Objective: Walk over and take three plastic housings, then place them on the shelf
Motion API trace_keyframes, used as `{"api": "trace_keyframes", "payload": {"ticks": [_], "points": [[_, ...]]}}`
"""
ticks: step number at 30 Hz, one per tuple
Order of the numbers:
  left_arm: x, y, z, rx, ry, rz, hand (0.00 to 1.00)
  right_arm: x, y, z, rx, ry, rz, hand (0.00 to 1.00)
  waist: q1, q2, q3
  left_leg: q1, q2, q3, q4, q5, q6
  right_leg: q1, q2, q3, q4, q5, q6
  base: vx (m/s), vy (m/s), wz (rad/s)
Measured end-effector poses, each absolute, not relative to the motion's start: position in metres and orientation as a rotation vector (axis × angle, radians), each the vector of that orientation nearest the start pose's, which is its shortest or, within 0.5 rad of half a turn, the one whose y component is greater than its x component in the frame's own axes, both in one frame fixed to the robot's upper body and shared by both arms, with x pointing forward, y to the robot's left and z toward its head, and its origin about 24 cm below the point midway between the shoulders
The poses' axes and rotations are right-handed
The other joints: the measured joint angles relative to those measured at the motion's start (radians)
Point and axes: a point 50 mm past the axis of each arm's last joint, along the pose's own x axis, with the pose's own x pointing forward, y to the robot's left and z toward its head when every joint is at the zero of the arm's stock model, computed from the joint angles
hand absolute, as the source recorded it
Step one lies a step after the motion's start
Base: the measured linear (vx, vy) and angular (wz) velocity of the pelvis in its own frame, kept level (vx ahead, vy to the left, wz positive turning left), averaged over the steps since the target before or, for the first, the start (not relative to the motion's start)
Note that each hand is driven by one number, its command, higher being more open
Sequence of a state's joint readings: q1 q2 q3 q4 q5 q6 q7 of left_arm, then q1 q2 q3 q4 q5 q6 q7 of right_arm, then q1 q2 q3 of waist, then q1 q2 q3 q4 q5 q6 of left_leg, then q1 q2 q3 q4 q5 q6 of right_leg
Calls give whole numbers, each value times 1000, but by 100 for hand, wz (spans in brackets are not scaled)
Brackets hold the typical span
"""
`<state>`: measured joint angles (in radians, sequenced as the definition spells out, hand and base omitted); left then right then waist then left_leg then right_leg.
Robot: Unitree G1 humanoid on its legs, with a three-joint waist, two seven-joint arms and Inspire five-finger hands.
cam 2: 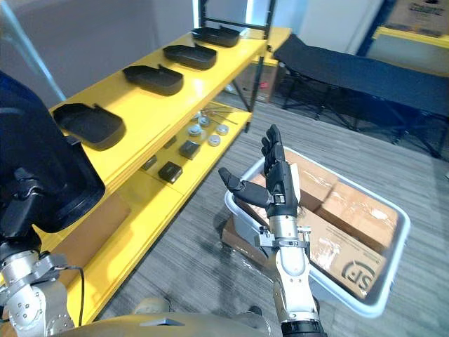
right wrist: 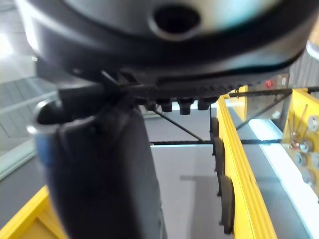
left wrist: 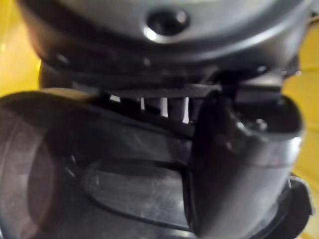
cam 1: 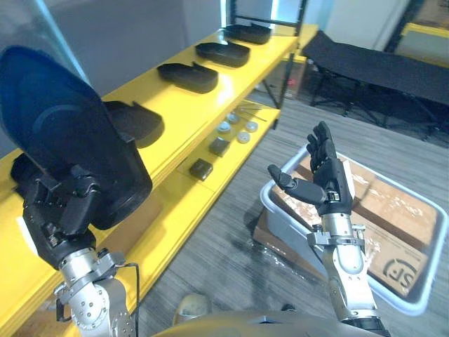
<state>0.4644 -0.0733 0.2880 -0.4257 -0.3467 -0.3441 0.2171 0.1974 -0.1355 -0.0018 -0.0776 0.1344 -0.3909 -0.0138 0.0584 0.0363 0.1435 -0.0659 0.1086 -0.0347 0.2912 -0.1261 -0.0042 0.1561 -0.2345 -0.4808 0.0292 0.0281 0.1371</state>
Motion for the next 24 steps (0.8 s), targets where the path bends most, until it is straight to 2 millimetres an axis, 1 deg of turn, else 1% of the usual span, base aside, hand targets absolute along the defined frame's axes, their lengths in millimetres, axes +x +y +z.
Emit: {"api": "trace_keyframes", "payload": {"ticks": [1,2,3,5,7,9,13,16,17,18,19,20,21,22,23,24], "points": [[130,244,81,-221,-364,641,0,209,-189,55,-19,-263,-77,100,17,4,11,-1,6,15,-1,10,-15,14,-8,-28,15,-9,3,-12,32,87],[128,244,82,-208,-366,617,0,208,-189,53,-24,-242,-84,100,41,7,14,-1,1,10,-3,18,-32,25,-11,-37,16,-18,13,-11,31,61],[127,243,83,-204,-369,605,0,207,-188,51,-20,-231,-86,100,50,7,14,0,-4,2,-12,20,-40,29,-12,-36,16,-22,18,13,32,51],[124,241,86,-188,-376,568,0,206,-180,48,-34,-214,-80,100,52,3,14,1,-14,6,-35,33,-61,35,-23,-36,21,-28,25,32,41,41],[124,240,87,-179,-377,535,0,206,-175,47,-20,-210,-67,100,50,3,16,0,-24,12,-35,36,-68,35,-35,-32,22,-29,26,38,76,9],[126,237,88,-181,-380,508,0,206,-174,47,-19,-209,-64,100,48,-2,19,1,-30,20,-35,36,-72,33,-42,-25,23,-27,23,34,63,-7],[128,234,87,-186,-376,476,0,206,-169,47,-4,-211,-47,100,43,-24,32,1,-27,34,-27,23,-77,15,-47,-2,36,-33,24,40,33,-12],[130,233,87,-189,-367,461,0,206,-167,47,4,-214,-50,100,44,-28,33,-29,-27,31,43,-24,-77,-5,-63,3,96,-73,32,47,46,3],[131,233,88,-186,-373,450,0,207,-167,47,10,-216,-60,100,46,-35,36,-54,-31,28,98,-55,-73,-15,-82,2,128,-95,40,42,148,18],[131,233,89,-180,-379,438,0,206,-168,47,10,-215,-68,100,47,-46,39,-69,-46,30,149,-88,-57,-7,-102,-6,151,-108,55,59,170,22],[132,233,90,-176,-382,429,0,206,-169,47,9,-215,-72,100,42,-44,38,-65,-57,28,160,-106,-37,-3,-109,-8,184,-102,73,103,183,43],[135,232,92,-176,-395,408,0,206,-173,48,-3,-217,-80,100,31,-35,43,-69,-70,6,200,-135,-32,-66,-153,51,369,-108,22,94,161,49],[137,231,94,-173,-406,395,0,205,-174,47,-2,-213,-87,100,25,-35,43,-68,-78,-10,213,-144,-25,-108,-166,105,472,-87,-17,112,295,85],[143,232,99,-156,-432,363,0,204,-175,47,3,-215,-100,100,13,-42,42,-60,-98,-49,219,-150,-14,-171,-168,208,609,-5,-95,90,279,101],[149,232,106,-134,-467,326,0,204,-178,49,3,-238,-116,100,8,-50,42,-44,-121,-93,211,-146,-1,-223,-159,301,705,122,-104,177,270,89],[150,232,107,-133,-469,324,0,204,-179,49,3,-241,-117,100,7,-51,42,-43,-123,-96,210,-146,0,-227,-158,307,713,136,-104,214,107,130]]}}
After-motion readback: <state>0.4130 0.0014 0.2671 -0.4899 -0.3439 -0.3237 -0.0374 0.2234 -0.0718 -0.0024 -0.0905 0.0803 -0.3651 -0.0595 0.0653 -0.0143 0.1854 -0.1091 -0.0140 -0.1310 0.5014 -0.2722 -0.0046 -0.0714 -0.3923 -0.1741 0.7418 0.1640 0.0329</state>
